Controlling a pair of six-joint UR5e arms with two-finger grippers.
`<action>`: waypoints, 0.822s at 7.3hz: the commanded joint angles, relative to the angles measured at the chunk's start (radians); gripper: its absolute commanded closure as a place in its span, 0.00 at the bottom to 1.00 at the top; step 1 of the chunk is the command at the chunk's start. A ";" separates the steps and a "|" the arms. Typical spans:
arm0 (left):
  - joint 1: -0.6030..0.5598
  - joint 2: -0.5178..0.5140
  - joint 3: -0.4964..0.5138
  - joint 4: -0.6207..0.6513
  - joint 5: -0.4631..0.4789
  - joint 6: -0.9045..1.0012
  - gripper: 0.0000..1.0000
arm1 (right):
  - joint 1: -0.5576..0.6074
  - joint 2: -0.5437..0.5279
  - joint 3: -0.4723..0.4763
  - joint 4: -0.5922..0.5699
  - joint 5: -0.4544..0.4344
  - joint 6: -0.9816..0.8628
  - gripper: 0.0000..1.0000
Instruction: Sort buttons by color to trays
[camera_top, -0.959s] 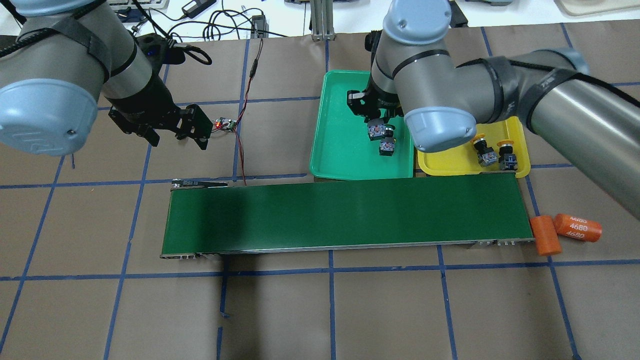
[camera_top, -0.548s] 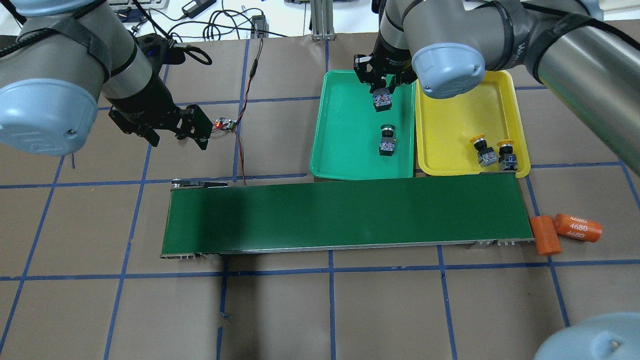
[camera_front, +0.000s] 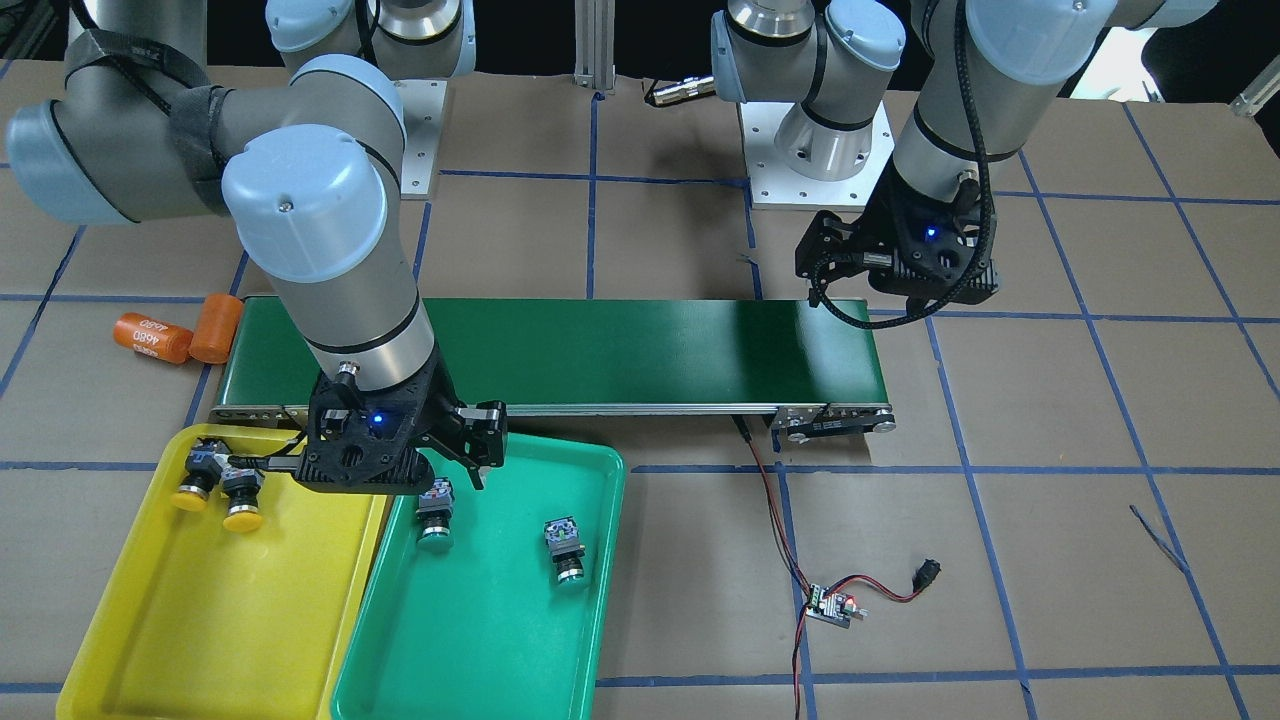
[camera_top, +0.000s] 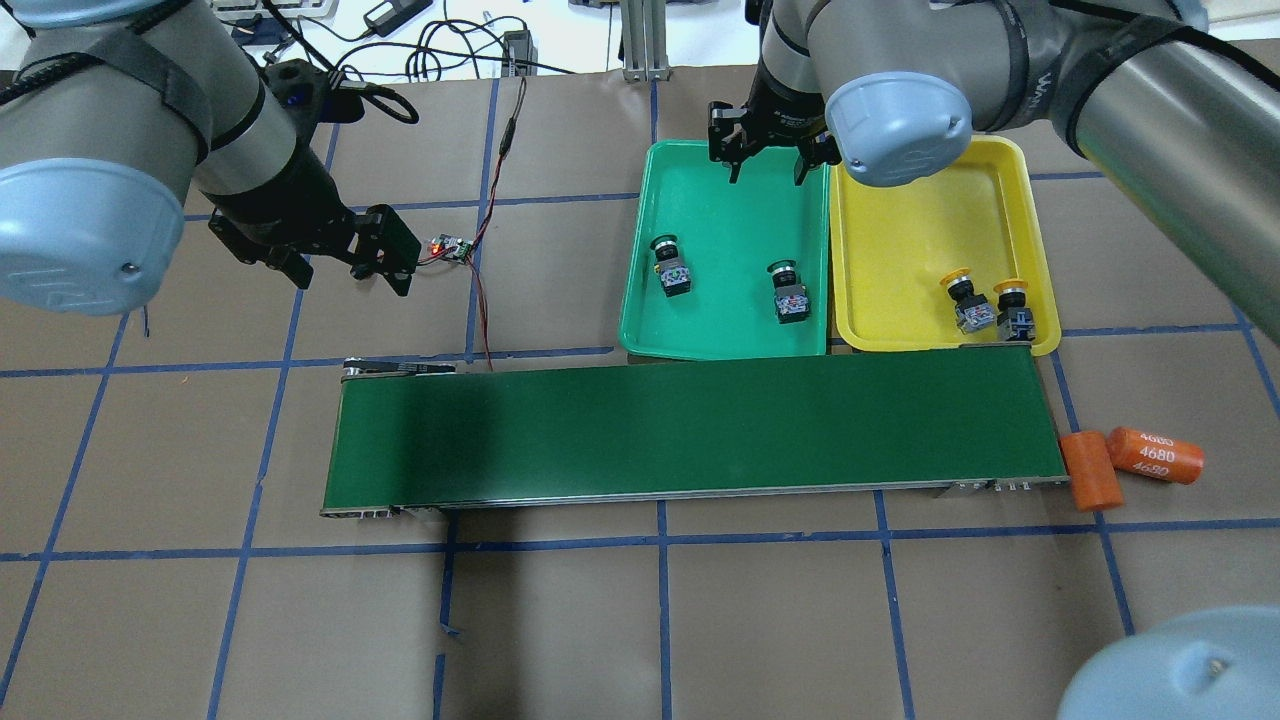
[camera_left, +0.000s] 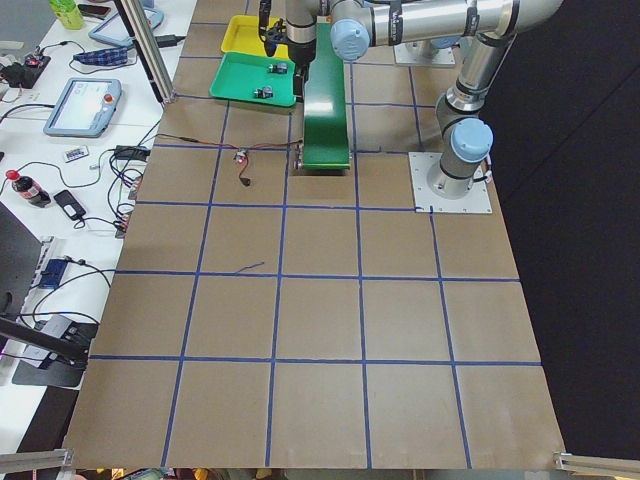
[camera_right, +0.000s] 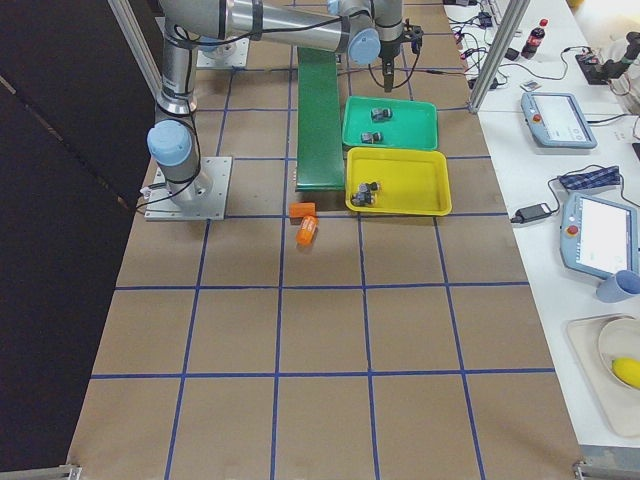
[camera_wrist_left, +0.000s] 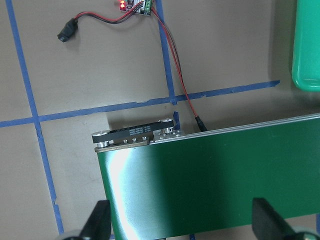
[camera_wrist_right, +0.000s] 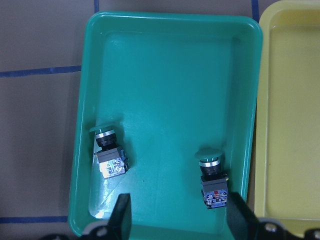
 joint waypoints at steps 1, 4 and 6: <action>0.000 0.028 -0.001 -0.001 0.000 0.001 0.00 | -0.009 -0.011 -0.021 0.076 -0.003 -0.042 0.20; 0.000 0.028 -0.002 -0.001 0.008 0.009 0.00 | -0.029 -0.087 -0.079 0.256 -0.014 -0.060 0.17; 0.002 0.022 -0.002 0.000 0.005 0.006 0.00 | -0.063 -0.191 -0.052 0.417 -0.008 -0.174 0.17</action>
